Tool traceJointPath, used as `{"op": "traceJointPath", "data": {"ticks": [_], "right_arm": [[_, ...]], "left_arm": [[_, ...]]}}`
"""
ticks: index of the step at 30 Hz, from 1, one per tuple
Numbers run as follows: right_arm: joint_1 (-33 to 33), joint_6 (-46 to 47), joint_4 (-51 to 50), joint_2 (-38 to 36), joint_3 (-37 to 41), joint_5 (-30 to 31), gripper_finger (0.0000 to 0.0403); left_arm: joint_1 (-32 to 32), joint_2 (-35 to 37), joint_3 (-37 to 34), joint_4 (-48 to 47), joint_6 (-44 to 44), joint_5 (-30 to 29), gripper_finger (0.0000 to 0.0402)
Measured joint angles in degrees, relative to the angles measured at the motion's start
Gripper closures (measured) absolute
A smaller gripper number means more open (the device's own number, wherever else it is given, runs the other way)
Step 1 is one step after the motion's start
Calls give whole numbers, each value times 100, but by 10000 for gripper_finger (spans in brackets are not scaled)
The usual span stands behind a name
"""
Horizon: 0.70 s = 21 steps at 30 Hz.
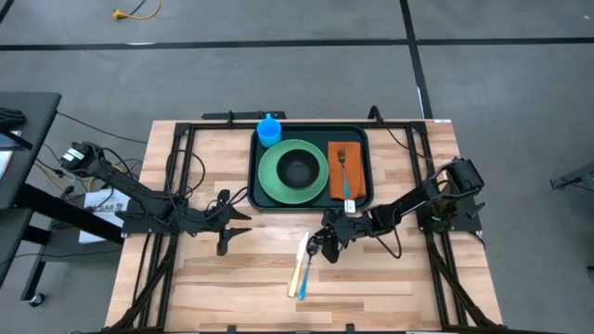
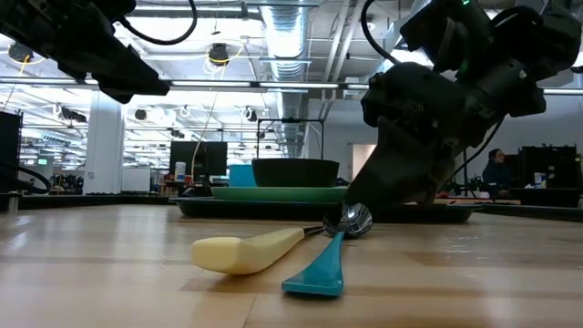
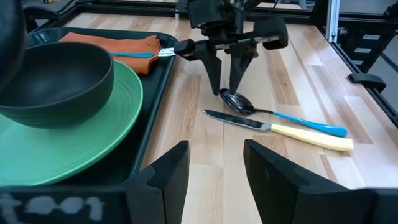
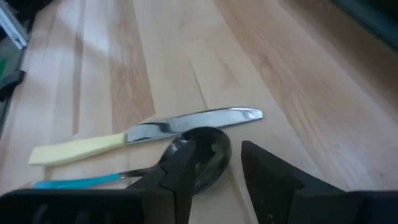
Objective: Set up tray
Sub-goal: Put the blue spoon beside the blue fork on the brown table napkin on the black serving tray
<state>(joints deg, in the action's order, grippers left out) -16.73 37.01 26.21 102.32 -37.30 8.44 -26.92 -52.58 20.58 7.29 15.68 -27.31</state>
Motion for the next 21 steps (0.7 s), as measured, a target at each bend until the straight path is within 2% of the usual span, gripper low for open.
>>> {"op": "traceJointPath", "data": {"ticks": [21], "right_arm": [[0,0,1,0,0,-120,345]], "left_arm": [[0,0,0,-15,-2,-7,259]]}}
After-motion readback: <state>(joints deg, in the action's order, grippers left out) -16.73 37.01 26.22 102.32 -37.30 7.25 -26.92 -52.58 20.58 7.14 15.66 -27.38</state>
